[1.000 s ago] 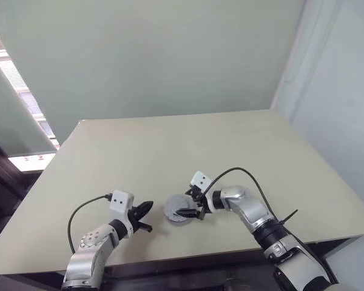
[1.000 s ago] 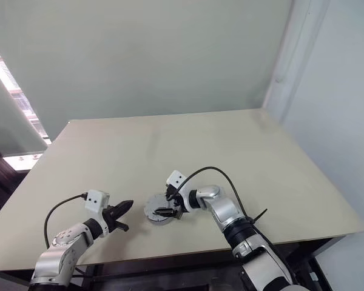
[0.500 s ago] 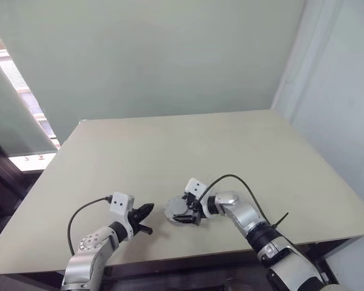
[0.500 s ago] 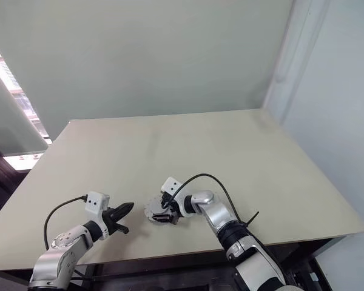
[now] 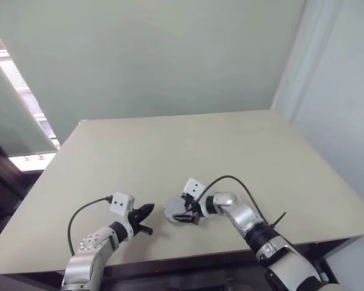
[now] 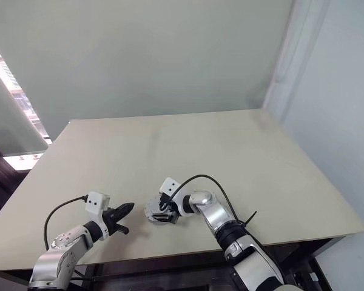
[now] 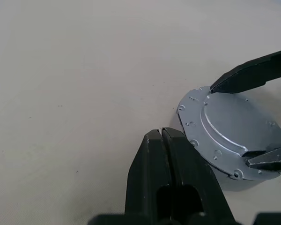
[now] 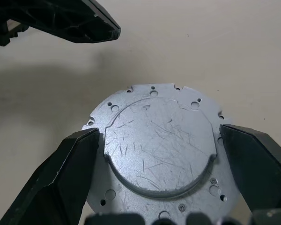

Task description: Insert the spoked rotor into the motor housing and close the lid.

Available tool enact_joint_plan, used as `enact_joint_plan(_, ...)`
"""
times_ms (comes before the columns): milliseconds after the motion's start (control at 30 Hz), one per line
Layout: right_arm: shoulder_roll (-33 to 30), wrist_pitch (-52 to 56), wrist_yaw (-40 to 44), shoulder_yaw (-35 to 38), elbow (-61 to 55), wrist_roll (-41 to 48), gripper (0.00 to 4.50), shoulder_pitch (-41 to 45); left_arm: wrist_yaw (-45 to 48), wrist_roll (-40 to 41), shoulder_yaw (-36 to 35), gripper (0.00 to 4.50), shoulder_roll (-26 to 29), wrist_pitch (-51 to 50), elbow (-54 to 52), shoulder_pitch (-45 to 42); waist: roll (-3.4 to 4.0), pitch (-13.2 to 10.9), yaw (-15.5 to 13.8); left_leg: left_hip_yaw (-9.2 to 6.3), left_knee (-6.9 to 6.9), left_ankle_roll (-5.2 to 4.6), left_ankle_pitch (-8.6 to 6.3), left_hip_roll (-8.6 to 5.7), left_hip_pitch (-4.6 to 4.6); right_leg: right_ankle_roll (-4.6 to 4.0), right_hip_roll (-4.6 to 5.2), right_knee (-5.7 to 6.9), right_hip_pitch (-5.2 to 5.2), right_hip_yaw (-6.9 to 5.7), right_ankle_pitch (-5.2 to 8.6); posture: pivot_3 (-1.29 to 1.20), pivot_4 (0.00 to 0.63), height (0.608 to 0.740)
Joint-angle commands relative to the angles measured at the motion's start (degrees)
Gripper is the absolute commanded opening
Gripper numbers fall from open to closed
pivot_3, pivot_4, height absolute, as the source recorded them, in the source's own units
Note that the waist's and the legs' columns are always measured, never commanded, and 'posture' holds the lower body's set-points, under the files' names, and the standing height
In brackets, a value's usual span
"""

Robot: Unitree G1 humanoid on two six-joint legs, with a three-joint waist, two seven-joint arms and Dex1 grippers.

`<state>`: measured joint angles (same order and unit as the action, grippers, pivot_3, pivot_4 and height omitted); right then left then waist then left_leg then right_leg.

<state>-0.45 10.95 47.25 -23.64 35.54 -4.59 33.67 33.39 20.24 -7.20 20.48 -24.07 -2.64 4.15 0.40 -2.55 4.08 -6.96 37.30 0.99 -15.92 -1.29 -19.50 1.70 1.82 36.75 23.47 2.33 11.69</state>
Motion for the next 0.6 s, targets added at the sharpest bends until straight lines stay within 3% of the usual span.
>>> enact_joint_plan(33, 0.1, 1.07, -0.05, -1.04, -1.98, -0.96, 4.48, 0.54, 0.06, 0.24, -0.02, 0.0, 0.51, 0.58, -2.3, -0.81, 0.0, 0.0, 0.0, 0.0, 0.0, 0.0, 0.0, 0.0, 0.0, 0.0, 0.0, 0.0, 0.0, 0.0, 0.0, 0.0, 0.0, 0.74)
enact_joint_plan(67, 0.24, 1.18, -0.05, -1.0, -2.18, -0.79, 4.48, 0.36, 0.06, 0.22, 0.02, 0.0, 0.49, 0.62, -2.25, -0.84, 0.0, 0.0, 0.0, 0.0, 0.0, 0.0, 0.0, 0.0, 0.0, 0.0, 0.0, 0.0, 0.0, 0.0, 0.0, 0.0, 0.0, 0.74)
enact_joint_plan(200, 0.26, 2.1, 0.03, -1.47, -2.46, -0.89, 3.27, 0.4, 0.06, 0.09, 0.2, 0.0, 0.34, 0.85, -1.99, -0.96, 0.0, 0.0, 0.0, 0.0, 0.0, 0.0, 0.0, 0.0, 0.0, 0.0, 0.0, 0.0, 0.0, 0.0, 0.0, 0.0, 0.0, 0.74)
enact_joint_plan(600, 0.16, 3.4, -1.02, -1.36, -2.15, -0.75, 3.24, 0.72, 0.14, -0.07, 0.76, 0.0, 0.19, 1.21, -1.43, -1.34, 0.0, 0.0, 0.01, 0.0, 0.0, 0.0, 0.0, 0.0, 0.0, 0.0, 0.0, 0.0, 0.0, 0.0, 0.0, 0.0, 0.0, 0.74)
